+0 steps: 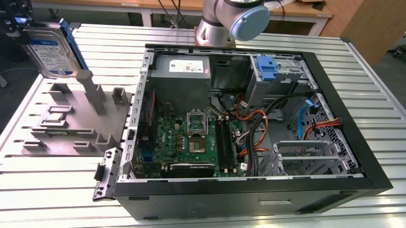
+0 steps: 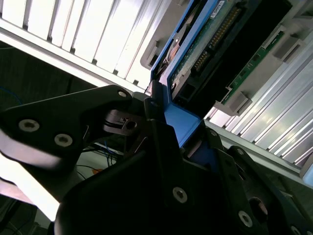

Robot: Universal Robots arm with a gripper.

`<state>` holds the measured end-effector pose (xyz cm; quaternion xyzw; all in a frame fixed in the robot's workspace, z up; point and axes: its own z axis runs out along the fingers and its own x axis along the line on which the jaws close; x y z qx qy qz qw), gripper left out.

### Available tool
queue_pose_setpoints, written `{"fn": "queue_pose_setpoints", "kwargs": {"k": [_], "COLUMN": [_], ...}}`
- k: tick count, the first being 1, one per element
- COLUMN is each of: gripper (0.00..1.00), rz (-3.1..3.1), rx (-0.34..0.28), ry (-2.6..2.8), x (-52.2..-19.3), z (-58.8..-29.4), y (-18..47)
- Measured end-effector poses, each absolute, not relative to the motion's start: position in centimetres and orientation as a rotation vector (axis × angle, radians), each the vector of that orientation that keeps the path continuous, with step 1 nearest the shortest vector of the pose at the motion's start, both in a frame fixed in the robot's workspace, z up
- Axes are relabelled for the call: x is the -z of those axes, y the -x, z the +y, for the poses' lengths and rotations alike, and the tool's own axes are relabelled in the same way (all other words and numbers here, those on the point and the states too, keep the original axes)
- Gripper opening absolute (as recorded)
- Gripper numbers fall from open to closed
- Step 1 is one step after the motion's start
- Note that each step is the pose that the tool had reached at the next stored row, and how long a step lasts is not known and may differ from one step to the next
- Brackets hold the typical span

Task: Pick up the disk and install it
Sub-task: 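Pick up the disk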

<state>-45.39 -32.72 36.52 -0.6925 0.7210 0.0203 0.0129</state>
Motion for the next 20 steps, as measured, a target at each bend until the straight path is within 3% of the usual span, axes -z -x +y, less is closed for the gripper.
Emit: {"fn": "queue_pose_setpoints", "kwargs": {"k": [20], "gripper": [0.37], "rz": [2.247], "rx": [-0.063], "ry": [2.158], "x": [-37.03], "z": [-32.72], "y": [45.39]}}
